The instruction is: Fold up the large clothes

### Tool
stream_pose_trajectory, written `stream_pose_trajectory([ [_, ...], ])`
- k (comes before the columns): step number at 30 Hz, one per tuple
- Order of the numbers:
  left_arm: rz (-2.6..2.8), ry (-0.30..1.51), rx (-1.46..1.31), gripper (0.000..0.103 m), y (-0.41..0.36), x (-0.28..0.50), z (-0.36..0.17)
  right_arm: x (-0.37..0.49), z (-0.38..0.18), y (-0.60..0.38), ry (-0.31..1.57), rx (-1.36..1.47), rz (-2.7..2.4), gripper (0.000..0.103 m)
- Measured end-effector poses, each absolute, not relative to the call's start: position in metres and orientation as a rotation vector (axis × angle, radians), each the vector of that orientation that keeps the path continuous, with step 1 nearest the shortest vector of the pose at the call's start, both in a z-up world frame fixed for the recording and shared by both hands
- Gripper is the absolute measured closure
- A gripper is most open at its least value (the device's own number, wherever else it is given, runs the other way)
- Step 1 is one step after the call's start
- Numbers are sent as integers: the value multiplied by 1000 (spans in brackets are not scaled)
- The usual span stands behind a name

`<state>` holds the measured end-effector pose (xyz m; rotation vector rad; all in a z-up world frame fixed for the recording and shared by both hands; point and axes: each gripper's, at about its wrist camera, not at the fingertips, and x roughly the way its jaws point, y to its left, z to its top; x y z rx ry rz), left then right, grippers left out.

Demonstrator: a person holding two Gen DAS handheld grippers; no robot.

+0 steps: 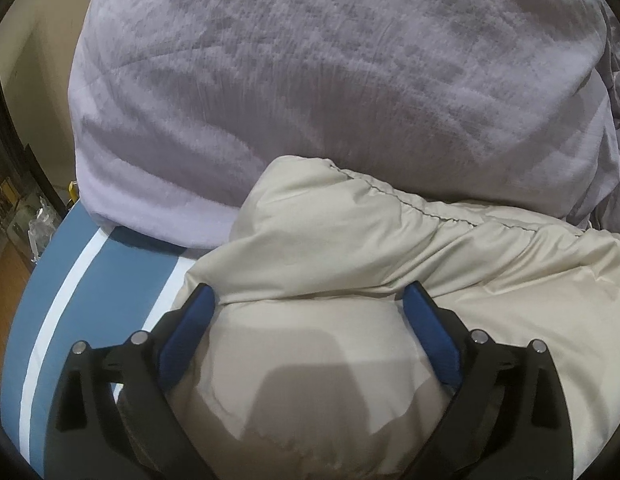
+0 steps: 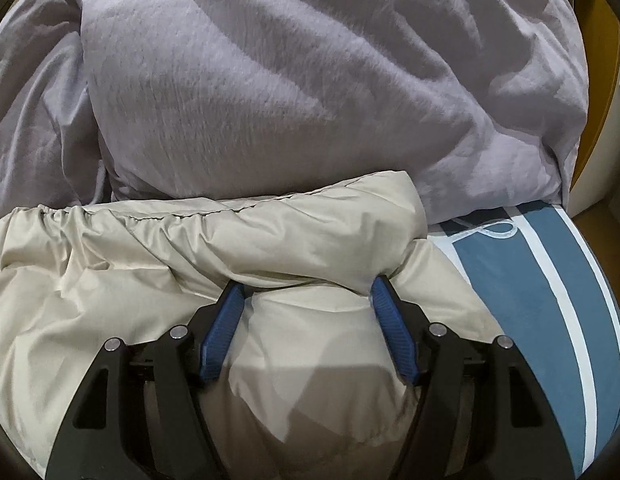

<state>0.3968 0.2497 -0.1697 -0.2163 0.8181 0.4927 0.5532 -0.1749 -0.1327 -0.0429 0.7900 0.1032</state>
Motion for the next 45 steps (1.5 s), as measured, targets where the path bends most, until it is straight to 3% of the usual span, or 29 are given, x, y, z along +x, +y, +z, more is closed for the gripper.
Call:
stream_pose_trajectory([
  [13,510,837,-277,10,253,310,-121,481,-79,-247,840,141,45,35],
  [23,512,900,-442,10,268,236,-133,439,-106,-298,1000,361,30,26],
  [32,457,891,-682,11,264,242,-149,437,-124,-301,1086,561,79,25],
  [42,427,923,-797,10,264,261,-171,433,-130,-296,1090,621,46,29],
  [45,428,905,-831,18,265,265,-170,432,-126,-293,1083,603,41,38],
])
